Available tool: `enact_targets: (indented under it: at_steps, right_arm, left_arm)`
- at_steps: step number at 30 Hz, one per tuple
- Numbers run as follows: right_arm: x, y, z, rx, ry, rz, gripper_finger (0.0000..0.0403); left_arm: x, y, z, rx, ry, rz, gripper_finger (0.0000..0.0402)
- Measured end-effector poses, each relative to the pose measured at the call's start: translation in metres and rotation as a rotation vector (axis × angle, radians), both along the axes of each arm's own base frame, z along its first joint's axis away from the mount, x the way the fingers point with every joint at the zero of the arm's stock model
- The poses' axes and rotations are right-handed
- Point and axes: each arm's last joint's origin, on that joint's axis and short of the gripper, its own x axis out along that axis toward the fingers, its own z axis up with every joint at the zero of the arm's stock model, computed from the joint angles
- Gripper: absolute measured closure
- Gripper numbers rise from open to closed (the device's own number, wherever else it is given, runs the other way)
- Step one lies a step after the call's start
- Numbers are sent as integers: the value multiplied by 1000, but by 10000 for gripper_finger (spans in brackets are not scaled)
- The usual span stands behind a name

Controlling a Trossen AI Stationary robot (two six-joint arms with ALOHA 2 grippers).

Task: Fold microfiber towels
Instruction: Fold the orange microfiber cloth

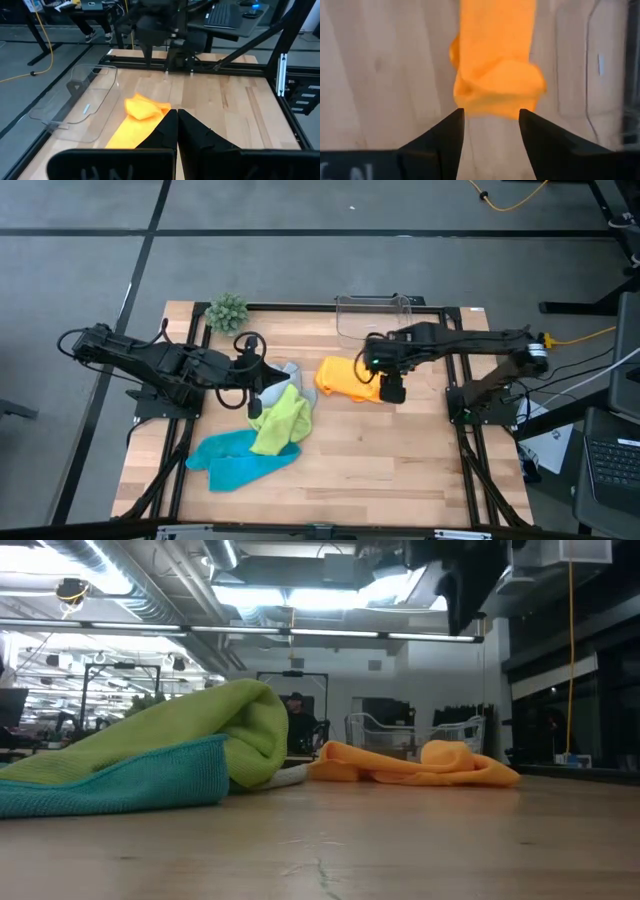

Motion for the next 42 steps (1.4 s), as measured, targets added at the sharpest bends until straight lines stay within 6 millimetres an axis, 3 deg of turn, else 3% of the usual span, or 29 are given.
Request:
enact_targets:
  at_steps: [5, 11, 16, 23, 33, 42]
  right_arm:
    - [-11, -2, -28, 25, -232, -111, 210]
    - [-7, -1, -70, 63, -391, -129, 210]
    - [-13, -2, -102, 27, -366, -124, 210]
    - [-31, -10, -132, -154, -327, -392, 210]
    - [-50, -9, -161, -101, -269, -525, 210]
    - [-66, 9, -195, 252, -247, -377, 210]
  left_arm:
    - [0, 0, 0, -5, -1, 3, 401]
    - [3, -1, -2, -4, 10, 4, 401]
    - [4, -1, -4, 3, 18, 3, 401]
    - [5, 0, -4, 5, 16, 10, 401]
    - [5, 0, -4, -1, 15, 13, 401]
    - [6, 0, -4, -2, 17, 13, 401]
